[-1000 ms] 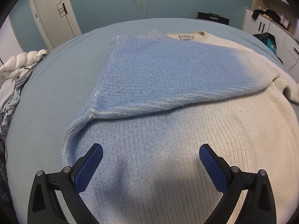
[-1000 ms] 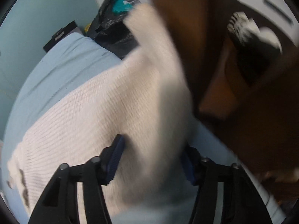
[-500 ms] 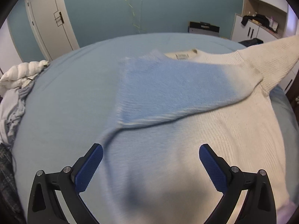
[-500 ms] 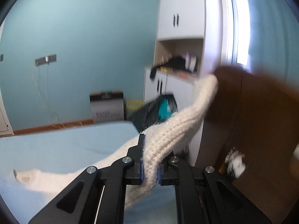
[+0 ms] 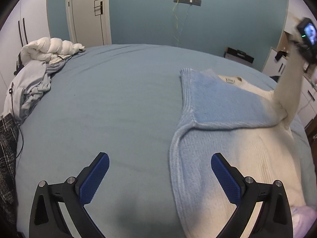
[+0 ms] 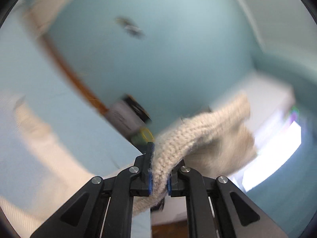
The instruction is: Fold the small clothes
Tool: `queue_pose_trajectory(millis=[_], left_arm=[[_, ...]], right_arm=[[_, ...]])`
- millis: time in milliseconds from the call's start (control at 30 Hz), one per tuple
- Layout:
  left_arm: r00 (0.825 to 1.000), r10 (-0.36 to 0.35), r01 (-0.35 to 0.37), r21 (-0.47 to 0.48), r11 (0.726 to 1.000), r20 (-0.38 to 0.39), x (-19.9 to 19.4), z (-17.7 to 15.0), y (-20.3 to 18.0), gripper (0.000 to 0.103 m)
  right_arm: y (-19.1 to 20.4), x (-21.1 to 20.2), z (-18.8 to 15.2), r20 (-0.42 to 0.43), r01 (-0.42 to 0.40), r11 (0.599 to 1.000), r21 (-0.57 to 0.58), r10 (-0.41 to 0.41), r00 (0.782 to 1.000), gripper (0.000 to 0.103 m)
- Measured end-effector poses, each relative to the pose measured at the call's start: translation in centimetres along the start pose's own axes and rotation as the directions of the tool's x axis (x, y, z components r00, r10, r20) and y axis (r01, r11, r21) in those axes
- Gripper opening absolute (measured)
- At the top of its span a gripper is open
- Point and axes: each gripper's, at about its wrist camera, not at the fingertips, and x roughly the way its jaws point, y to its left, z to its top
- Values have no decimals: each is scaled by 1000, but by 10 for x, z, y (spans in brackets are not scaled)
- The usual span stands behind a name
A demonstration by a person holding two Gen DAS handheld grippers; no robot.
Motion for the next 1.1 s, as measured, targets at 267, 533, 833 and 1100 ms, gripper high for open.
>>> queue_pose_trajectory(millis=[267, 533, 833, 1100], left_arm=[[1000, 8, -8, -32, 999, 15, -7, 0, 16, 103], [1000, -12, 12, -36, 999, 1, -10, -4, 14, 103], [1000, -7, 7, 21, 1000, -24, -3, -9, -5, 103], [999, 23, -21, 50, 999, -44, 11, -10, -10, 103]], right_arm=[[214, -70, -4, -154, -602, 796, -69, 588, 794, 82], [211, -71, -55, -236, -594, 777, 209, 630, 740, 82], [111, 61, -190, -396, -179, 672, 718, 607, 689, 82], [109, 142, -239, -384, -80, 543, 836, 682, 623, 81]])
